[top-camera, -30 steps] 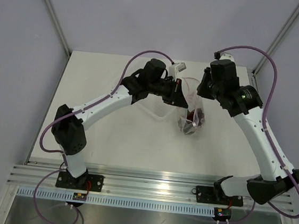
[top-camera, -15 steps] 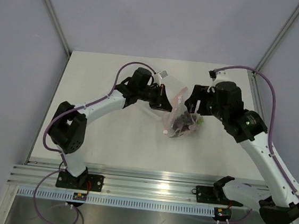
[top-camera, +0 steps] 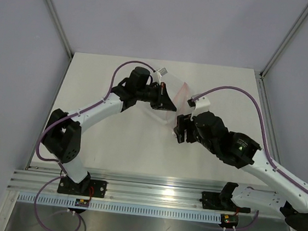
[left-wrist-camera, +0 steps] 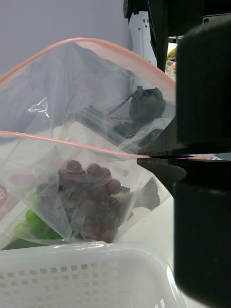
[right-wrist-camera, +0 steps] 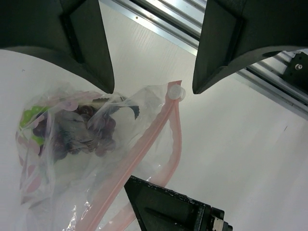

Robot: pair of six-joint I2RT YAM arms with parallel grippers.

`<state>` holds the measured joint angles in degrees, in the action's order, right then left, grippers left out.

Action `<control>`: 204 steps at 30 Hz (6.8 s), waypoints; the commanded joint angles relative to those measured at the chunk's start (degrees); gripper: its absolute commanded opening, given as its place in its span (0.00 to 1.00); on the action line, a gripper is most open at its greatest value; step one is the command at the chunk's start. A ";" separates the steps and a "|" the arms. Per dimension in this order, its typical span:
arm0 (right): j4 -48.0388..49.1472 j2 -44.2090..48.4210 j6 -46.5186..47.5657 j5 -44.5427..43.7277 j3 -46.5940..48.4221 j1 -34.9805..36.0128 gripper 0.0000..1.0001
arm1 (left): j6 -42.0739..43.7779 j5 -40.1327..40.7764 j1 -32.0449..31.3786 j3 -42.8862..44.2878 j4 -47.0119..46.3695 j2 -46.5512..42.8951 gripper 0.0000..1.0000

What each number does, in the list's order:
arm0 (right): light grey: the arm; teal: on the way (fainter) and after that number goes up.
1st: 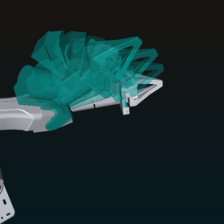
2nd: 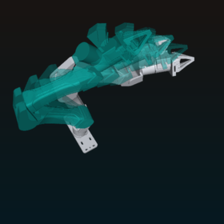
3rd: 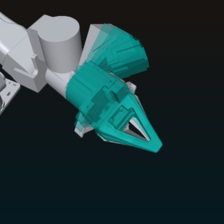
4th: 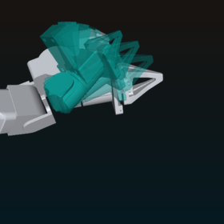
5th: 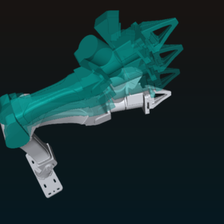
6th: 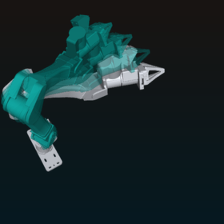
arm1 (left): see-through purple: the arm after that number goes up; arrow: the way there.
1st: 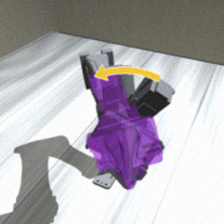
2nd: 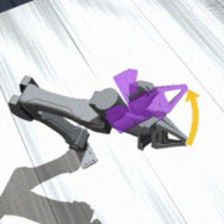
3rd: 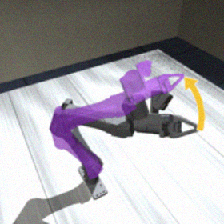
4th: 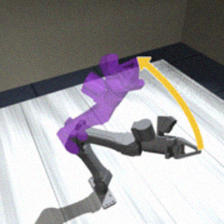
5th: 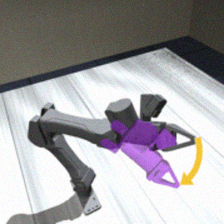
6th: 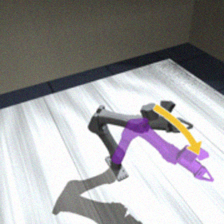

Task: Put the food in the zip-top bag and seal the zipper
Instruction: Adjust the zipper food storage bag at the center of the board.

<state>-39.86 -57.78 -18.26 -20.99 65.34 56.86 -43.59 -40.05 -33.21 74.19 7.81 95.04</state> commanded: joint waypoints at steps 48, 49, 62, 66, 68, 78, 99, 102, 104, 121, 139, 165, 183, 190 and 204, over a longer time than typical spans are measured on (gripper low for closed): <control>-12.18 -43.91 -0.64 11.24 42.32 -17.13 0.66 | -10.72 39.70 -19.43 -32.71 -7.20 -30.72 0.77; -12.09 -43.91 -0.72 10.98 42.50 -17.22 0.62 | -10.55 39.79 -19.52 -32.71 -7.37 -30.45 0.74; -11.91 -37.94 -3.71 6.14 38.46 -19.68 0.00 | -5.11 42.34 -19.52 -28.06 -6.33 -27.98 0.08; -12.96 -33.03 -4.06 4.39 38.45 -20.30 0.00 | 2.44 42.16 -19.43 -24.63 -3.60 -30.52 0.00; -14.63 -30.31 -4.15 3.59 39.33 -20.30 0.00 | 7.63 40.68 -19.26 -21.83 -1.07 -32.02 0.00; -17.10 -19.13 -6.78 1.40 34.51 -20.30 0.00 | 21.17 29.61 -13.81 -8.73 9.84 -35.11 0.00; -21.05 -14.55 7.94 7.51 34.23 -20.21 0.64 | 52.02 -7.49 -6.34 5.61 31.38 -22.71 0.00; -21.84 -16.66 14.19 14.11 35.91 -20.30 0.69 | 54.13 -8.72 -5.20 7.19 33.84 -21.31 0.00; -21.67 -18.06 16.93 16.94 36.61 -20.30 0.71 | 55.19 -9.77 -4.23 8.25 35.68 -20.34 0.00; -14.11 -29.24 26.18 23.64 39.08 -20.30 0.15 | 57.83 -12.24 -0.54 12.90 38.85 -17.79 0.00; -5.14 -19.39 13.34 16.42 26.33 -20.30 0.00 | 52.30 2.93 1.22 6.33 29.03 -23.75 0.85; -6.37 -23.08 12.11 16.16 29.14 -20.30 0.00 | 40.08 -4.24 -0.01 -22.51 -16.42 -33.96 0.75; -7.16 -24.14 11.41 16.77 30.90 -20.30 0.00 | 37.44 -0.29 -4.23 -23.66 -20.82 -32.64 0.41; -7.60 -23.61 11.32 17.56 31.16 -20.39 0.00 | 37.61 -0.02 -4.23 -22.87 -19.42 -32.99 0.00; -11.12 -20.44 14.74 18.88 34.41 -20.30 0.05 | 47.02 -5.47 -3.35 -18.56 -8.79 -35.02 0.00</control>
<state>-50.94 -81.14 -4.93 -3.33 95.90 36.71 -0.51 -42.46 -37.01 52.05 -2.79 60.84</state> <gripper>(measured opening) 0.076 0.060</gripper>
